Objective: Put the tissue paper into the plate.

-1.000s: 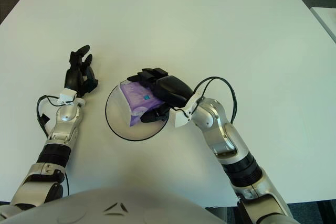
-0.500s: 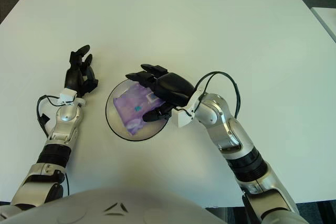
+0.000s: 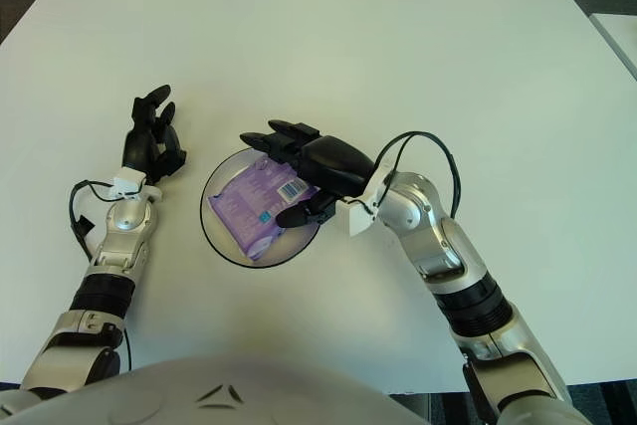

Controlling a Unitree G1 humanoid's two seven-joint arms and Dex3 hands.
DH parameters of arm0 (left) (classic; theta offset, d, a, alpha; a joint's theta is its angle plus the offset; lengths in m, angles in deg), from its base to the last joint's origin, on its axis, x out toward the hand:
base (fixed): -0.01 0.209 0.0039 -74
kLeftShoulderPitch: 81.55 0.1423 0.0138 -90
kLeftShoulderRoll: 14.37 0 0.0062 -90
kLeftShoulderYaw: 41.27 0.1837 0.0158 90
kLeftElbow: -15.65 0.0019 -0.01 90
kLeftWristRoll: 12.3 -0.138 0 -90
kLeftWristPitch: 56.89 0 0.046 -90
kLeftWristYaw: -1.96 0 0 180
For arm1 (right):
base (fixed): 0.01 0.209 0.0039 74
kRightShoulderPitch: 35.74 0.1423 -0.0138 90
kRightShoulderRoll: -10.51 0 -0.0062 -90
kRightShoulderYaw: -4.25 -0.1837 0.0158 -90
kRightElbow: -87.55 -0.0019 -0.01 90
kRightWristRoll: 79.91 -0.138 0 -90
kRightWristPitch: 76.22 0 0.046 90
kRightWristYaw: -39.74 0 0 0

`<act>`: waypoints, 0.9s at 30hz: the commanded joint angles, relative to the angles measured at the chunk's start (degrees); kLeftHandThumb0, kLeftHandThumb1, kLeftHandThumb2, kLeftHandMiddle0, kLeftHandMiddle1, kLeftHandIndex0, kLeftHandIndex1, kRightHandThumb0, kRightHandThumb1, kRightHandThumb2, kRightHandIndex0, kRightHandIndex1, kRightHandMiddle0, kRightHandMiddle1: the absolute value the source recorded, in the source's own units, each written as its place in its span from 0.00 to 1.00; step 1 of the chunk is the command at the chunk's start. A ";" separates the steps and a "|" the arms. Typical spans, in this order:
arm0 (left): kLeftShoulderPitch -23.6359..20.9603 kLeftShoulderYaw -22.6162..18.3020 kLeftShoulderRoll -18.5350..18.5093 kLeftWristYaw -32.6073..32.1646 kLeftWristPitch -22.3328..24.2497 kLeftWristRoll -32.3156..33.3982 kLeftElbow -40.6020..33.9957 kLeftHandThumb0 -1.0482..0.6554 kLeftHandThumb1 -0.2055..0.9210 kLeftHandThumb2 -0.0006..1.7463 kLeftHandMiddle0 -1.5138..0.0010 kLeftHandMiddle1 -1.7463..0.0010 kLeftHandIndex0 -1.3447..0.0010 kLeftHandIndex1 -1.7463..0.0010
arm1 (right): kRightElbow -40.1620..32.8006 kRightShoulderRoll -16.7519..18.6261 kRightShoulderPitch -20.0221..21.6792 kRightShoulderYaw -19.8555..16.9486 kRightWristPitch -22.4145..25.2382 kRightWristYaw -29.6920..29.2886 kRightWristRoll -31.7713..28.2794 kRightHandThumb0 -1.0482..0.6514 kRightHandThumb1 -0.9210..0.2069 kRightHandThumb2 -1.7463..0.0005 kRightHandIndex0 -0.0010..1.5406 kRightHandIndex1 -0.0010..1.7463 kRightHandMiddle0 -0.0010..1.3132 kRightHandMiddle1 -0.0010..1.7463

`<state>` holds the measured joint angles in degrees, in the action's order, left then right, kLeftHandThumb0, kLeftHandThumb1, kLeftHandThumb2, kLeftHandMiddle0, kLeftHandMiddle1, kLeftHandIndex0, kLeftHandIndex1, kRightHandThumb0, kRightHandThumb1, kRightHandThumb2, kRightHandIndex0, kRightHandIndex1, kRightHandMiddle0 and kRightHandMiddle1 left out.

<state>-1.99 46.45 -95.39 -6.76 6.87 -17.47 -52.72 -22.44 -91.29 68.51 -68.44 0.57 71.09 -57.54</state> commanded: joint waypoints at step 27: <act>7.75 1.53 3.75 -0.54 2.67 -0.81 2.77 0.22 1.00 0.49 0.76 1.00 1.00 0.55 | 2.35 1.73 3.75 -8.25 11.26 0.37 -9.47 0.00 0.00 0.61 0.02 0.01 0.00 0.10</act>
<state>-1.45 46.50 -94.70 -7.16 7.31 -18.02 -54.10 -20.59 -90.59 72.90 -75.11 10.43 72.73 -65.09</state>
